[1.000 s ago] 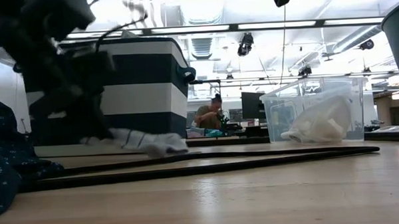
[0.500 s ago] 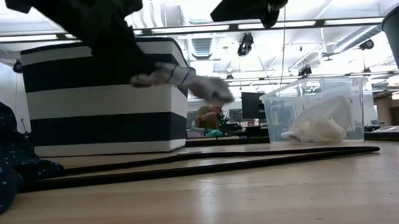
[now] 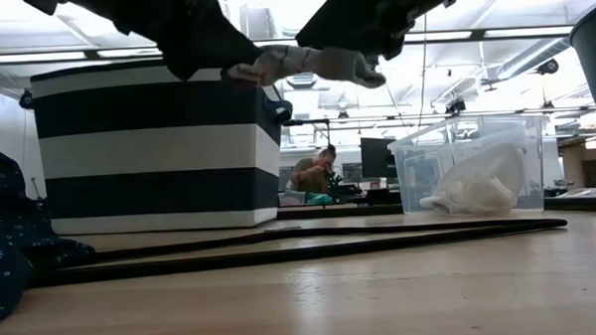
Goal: Pick & Place Cloths
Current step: Put the gray sock into the transparent bin
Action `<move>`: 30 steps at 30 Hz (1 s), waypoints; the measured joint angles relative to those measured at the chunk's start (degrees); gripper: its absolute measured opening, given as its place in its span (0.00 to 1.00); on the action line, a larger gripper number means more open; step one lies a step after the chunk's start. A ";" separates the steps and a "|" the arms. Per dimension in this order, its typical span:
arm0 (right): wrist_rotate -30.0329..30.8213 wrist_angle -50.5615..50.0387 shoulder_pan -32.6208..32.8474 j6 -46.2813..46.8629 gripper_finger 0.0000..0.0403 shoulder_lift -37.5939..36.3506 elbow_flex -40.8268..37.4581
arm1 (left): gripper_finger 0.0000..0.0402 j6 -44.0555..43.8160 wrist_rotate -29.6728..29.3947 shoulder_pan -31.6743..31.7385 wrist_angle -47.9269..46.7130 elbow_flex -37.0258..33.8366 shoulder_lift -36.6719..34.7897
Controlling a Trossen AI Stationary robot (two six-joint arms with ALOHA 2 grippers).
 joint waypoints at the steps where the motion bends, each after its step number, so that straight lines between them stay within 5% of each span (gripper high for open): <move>1: 0.08 0.73 -0.06 -0.68 0.55 0.51 0.00 | 0.05 0.23 0.10 0.01 0.85 -0.02 0.00; 9: 0.14 8.87 -0.91 -7.18 0.68 3.89 0.02 | 0.05 3.01 5.30 0.00 6.19 -0.09 0.00; 16: 0.15 10.60 -1.06 -8.85 0.65 5.10 0.02 | 0.05 4.61 6.29 0.02 9.13 -0.18 0.19; 21: 0.20 10.62 -1.28 -9.08 0.50 4.94 0.02 | 0.06 4.60 6.43 0.02 8.91 -0.23 0.22; 28: 0.23 9.66 -1.19 -9.71 0.07 4.42 0.02 | 0.09 4.06 6.22 0.01 8.76 -0.29 0.22; 30: 0.47 8.50 -1.19 -9.59 0.05 4.00 0.02 | 0.09 3.86 6.12 0.02 8.45 -0.29 0.22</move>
